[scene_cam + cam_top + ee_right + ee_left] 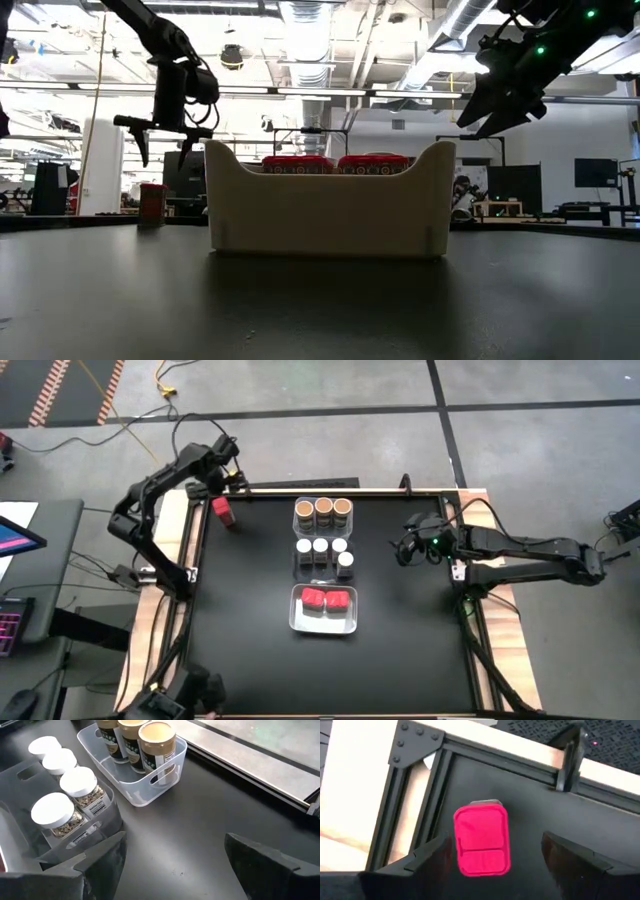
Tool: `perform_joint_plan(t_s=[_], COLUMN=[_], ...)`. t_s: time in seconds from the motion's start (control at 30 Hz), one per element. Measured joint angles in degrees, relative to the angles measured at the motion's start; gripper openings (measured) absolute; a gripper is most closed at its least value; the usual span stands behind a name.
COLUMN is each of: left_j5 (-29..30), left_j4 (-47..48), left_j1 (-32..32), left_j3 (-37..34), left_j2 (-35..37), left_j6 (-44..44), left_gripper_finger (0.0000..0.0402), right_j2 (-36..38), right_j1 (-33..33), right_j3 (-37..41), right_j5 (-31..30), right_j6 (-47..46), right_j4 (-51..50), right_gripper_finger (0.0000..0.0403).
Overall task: Sort spices by type
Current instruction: Put the red seasoning can into the white bin in front of the other red seasoning can
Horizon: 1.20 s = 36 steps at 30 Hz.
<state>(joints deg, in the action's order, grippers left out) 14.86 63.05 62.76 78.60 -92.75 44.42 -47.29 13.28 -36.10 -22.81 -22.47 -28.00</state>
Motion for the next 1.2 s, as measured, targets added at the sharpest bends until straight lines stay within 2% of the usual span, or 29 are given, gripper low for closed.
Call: perform_joint_plan(t_s=[0.6, 0.93, 1.2], left_j5=[0.6, 0.2, 0.4], left_j4=[-2.0, 1.4, -1.2], left_j1=[-0.2, -1.0, -1.0], left_j3=[-2.8, -2.8, -2.8], left_j2=[0.8, 0.8, 0.7], left_j6=[9.7, 12.4, 12.4], left_gripper_finger=[0.0293, 0.0293, 0.0293], right_j2=[0.0, 0.0, 0.0], right_j1=[0.0, 0.0, 0.0], right_j3=[0.0, 0.0, 0.0], right_j5=[0.0, 0.0, 0.0], right_j6=[0.0, 0.0, 0.2], right_j4=[-0.4, -0.5, -0.7], right_gripper_finger=[0.0363, 0.0363, 0.0363])
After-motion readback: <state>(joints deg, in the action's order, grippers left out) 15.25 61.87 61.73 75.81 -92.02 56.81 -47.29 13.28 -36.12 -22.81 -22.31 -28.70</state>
